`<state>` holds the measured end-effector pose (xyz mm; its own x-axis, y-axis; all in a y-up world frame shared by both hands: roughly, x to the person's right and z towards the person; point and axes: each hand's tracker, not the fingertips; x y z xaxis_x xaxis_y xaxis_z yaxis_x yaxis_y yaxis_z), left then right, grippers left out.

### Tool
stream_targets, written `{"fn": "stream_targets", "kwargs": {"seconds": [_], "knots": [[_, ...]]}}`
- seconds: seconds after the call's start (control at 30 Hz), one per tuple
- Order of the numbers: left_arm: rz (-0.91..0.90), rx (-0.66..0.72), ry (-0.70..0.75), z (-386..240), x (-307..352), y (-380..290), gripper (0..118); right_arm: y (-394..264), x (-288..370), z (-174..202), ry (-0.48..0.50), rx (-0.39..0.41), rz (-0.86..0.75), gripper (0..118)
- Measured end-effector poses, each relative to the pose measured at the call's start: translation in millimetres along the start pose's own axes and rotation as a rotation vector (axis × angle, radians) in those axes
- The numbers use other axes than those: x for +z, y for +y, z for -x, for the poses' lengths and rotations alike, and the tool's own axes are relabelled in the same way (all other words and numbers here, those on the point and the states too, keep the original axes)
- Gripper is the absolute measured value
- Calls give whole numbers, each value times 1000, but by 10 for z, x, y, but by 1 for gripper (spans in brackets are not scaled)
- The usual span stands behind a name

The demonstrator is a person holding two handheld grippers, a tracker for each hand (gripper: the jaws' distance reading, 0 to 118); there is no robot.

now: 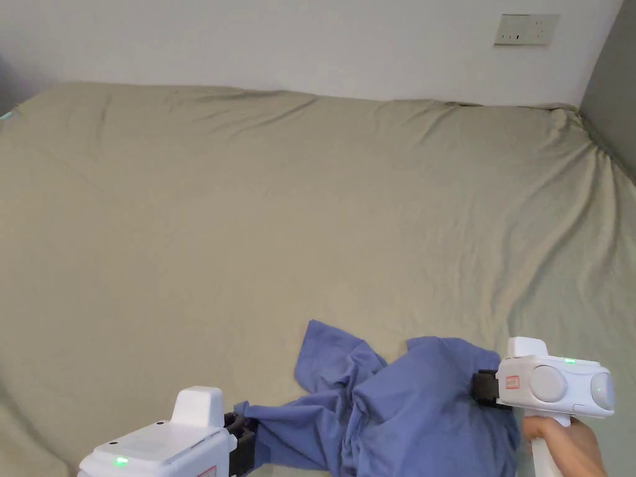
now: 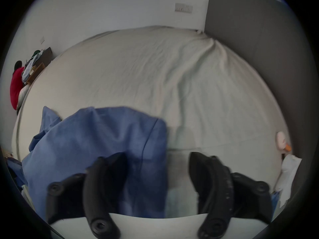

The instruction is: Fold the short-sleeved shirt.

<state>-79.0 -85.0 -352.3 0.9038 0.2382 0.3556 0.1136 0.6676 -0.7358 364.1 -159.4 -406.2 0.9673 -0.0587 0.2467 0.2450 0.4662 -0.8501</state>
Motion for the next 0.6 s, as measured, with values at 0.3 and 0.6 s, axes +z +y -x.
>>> {"fn": "stream_targets", "kwargs": {"seconds": [0.3,0.6], "knots": [[-41,60,-48,8,126,143,4,-8,874,127,-24,96,-227,6],[-249,29,-85,86,638,1293,4,626,2476,23,-47,89,-604,6]]}}
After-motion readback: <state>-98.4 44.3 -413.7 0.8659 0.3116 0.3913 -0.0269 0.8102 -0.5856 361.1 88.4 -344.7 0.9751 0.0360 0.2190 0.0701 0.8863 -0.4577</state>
